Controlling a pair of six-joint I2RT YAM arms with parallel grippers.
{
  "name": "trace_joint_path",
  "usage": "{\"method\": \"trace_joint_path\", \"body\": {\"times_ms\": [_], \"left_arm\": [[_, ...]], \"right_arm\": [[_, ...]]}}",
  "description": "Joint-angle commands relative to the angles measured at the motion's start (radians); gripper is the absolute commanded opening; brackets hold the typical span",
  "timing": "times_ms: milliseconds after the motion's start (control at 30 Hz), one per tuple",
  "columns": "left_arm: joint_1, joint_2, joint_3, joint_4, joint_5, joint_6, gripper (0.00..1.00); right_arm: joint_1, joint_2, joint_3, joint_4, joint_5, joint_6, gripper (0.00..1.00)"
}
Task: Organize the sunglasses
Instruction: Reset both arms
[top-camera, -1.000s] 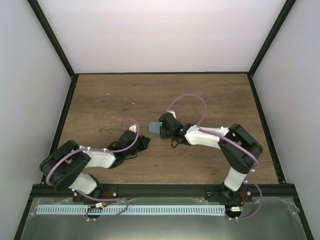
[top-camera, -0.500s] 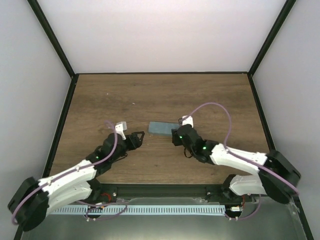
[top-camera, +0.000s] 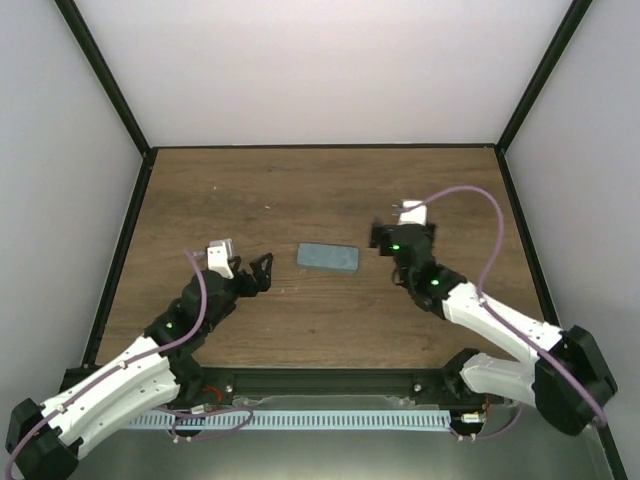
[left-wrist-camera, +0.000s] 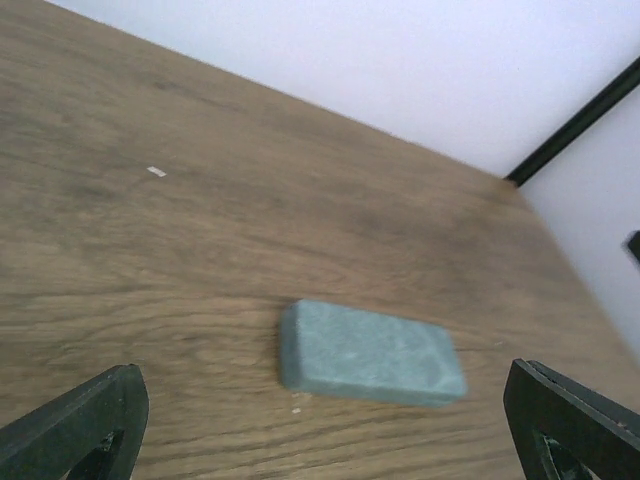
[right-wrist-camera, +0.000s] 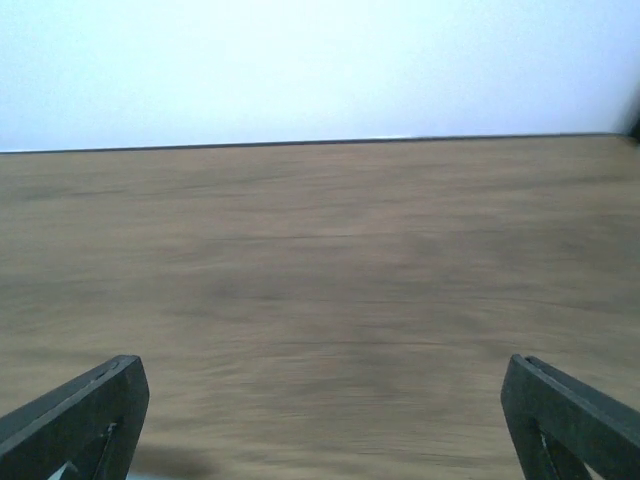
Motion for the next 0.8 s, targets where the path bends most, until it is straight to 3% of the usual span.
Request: {"method": "trace_joint_path", "body": {"times_ms": [0, 133, 267, 333, 500, 567, 667, 767], "left_arm": [[-0.003, 0.056, 0.027, -0.075, -0.094, 0.070, 1.00], [-0.002, 0.055, -0.015, 0.034, -0.069, 0.153, 1.00], [0.002, 0.031, -0.091, 0.235, -0.081, 0.275, 1.00], [0.005, 0.031, -0.097, 0.288, -0.083, 0.344, 1.00], [0.032, 0.067, -0.083, 0.452, -0.189, 0.531, 1.00], [0.091, 0.115, -0.077, 0.513, -0.167, 0.614, 1.00], [0.267, 0.255, -0.023, 0.514, -0.021, 0.560, 1.00], [0.357, 0.376, -0.039, 0.673, -0.018, 0.573, 1.00]], "right_arm": [[-0.273, -0.079, -0.254, 0.372, -0.121, -0.229, 1.00], [-0.462, -0.053, -0.424, 0.692, -0.274, -0.231, 1.00], [-0.506, 0.155, -0.374, 0.790, -0.294, -0.257, 1.00], [-0.517, 0.242, -0.405, 0.946, -0.330, -0.263, 1.00], [-0.527, 0.273, -0.360, 0.902, -0.338, -0.250, 1.00], [-0.529, 0.252, -0.403, 0.976, -0.283, -0.267, 1.00], [-0.528, 0.218, -0.452, 1.027, -0.240, -0.284, 1.00], [-0.526, 0.244, -0.456, 1.086, -0.173, -0.304, 1.00]]}}
